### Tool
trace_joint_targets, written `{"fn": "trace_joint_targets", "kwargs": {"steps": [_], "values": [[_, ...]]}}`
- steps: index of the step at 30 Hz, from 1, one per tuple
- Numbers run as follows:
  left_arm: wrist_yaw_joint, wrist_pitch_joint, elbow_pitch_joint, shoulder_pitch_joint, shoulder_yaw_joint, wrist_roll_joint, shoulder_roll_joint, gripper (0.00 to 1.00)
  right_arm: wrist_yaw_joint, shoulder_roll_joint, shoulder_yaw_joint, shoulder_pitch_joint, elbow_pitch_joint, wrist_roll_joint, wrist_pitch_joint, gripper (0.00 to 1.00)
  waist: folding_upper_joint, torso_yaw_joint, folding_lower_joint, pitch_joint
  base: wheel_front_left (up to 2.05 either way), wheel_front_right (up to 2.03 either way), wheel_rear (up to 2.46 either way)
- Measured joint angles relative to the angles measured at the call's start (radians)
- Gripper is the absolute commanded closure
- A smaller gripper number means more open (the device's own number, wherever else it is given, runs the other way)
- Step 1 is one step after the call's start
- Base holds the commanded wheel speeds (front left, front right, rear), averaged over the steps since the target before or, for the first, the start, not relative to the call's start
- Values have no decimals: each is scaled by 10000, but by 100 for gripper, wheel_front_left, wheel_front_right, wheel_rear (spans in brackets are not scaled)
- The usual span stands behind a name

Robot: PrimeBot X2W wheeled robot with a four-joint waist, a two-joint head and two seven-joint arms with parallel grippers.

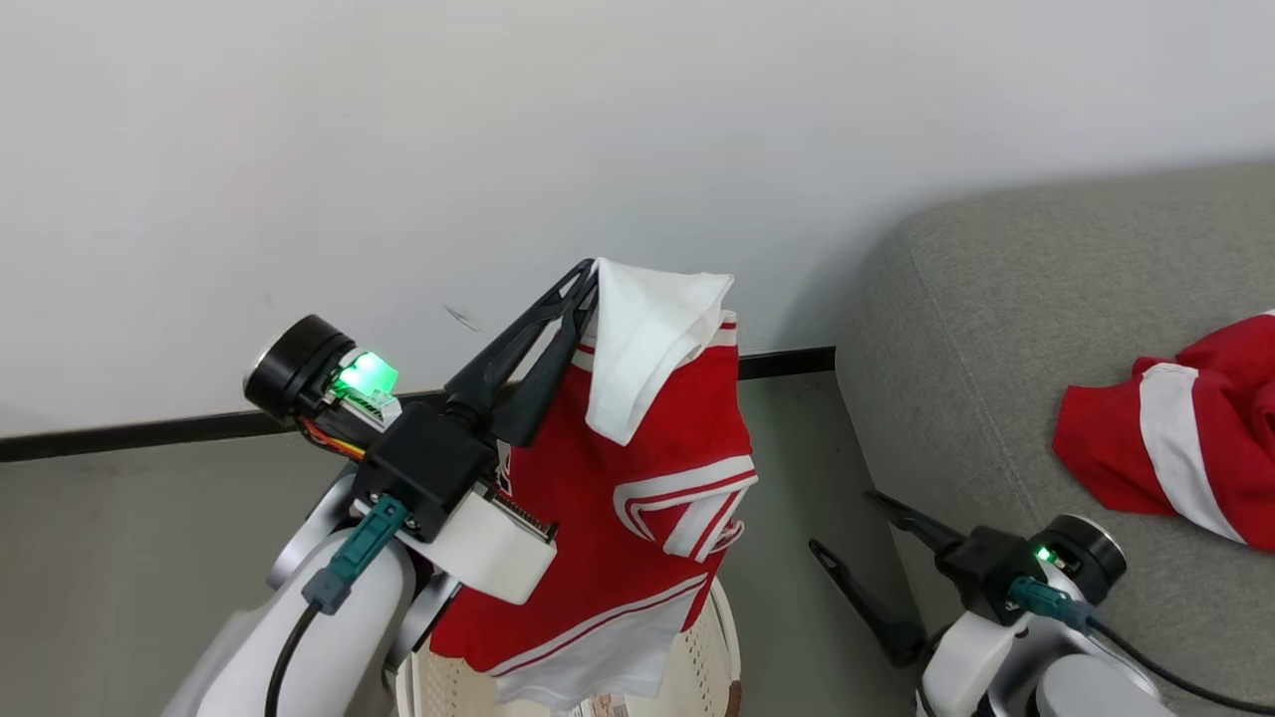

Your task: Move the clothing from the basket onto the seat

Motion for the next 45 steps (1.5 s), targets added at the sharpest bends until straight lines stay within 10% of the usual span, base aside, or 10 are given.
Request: {"fn": "trace_joint_targets", "kwargs": {"steps": [32, 33, 35, 37, 38, 45], "values": [[-272, 982, -408, -636, -759, -318, -629, 100, 2, -978, 6792, -4049, 1032, 2217, 408, 0, 0, 1341, 1, -288, 0, 0, 0], [-274, 982, -408, -636, -763, -320, -633, 100, 2, -909, 6966, -4145, 1064, 2305, 408, 3, 0, 1379, 1, -286, 0, 0, 0], [-274, 984, -401, -637, -765, -332, -639, 100, 2, -767, 7265, -4323, 1108, 2493, 399, 51, 0, 1448, 0, -281, 0, 0, 0], [-274, 991, -382, -637, -761, -334, -639, 100, 2, -686, 7465, -4436, 1181, 2591, 380, 70, 0, 1507, 1, -277, 0, 0, 0], [-274, 993, -360, -637, -757, -345, -637, 100, 2, -683, 7540, -4486, 1243, 2631, 349, 100, 0, 1531, 0, -275, 0, 0, 0], [-153, 1154, 52, -592, -276, -535, -487, 100, 2, -823, 7428, -4587, 1356, 3032, 25, 100, 0, 1528, 1, -256, 0, 0, 0]]}}
